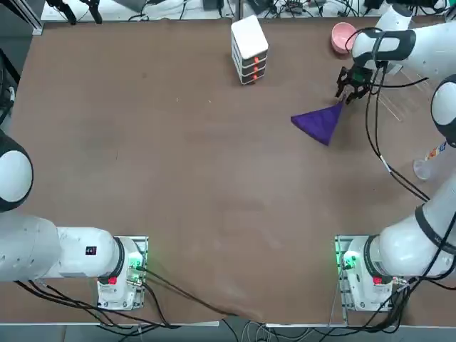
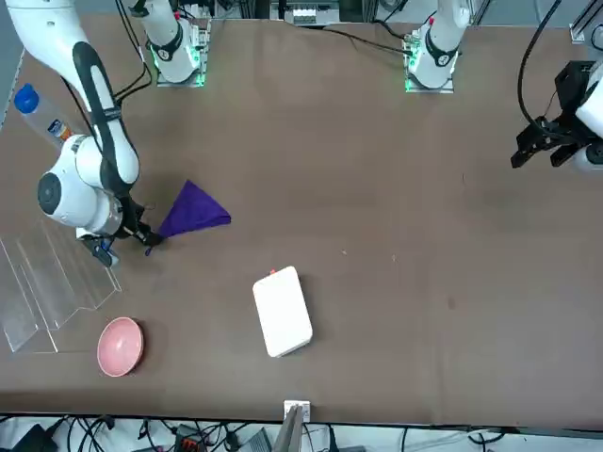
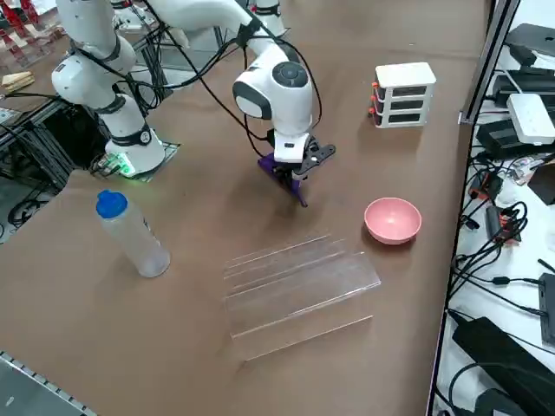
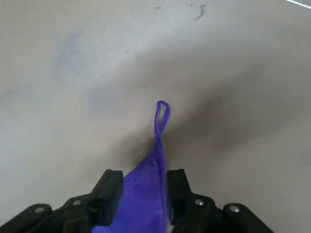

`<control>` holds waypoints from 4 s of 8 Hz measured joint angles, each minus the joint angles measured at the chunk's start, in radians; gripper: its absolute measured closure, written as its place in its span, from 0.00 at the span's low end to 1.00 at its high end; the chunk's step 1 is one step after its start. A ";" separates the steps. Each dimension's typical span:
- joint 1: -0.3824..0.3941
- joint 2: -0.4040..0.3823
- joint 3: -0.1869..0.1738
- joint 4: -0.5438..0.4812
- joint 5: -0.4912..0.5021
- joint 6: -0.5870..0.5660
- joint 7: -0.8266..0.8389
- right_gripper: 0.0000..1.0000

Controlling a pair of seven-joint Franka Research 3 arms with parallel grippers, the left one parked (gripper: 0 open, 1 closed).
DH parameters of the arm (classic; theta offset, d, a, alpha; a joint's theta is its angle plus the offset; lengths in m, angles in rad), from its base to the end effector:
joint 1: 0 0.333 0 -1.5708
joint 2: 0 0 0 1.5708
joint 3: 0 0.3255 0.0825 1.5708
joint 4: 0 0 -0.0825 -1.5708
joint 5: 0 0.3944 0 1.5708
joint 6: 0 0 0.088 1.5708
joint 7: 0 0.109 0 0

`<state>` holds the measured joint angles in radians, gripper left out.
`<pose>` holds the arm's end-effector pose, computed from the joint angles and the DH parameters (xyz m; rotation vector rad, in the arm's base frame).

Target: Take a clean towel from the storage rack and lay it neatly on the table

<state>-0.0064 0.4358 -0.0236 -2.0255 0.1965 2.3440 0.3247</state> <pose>0.5991 -0.0145 0.2202 -2.9373 0.7480 0.2017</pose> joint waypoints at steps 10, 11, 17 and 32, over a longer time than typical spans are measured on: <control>-0.015 0.033 0.002 -0.013 0.000 0.064 -0.106 0.57; -0.015 0.034 0.003 -0.013 0.000 0.065 -0.106 0.58; -0.014 0.033 0.016 -0.013 0.001 0.066 -0.106 0.64; -0.006 -0.109 0.146 -0.003 0.010 -0.340 -0.109 0.98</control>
<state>-0.0125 0.3266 0.1228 -2.0286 0.2062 2.0037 0.2154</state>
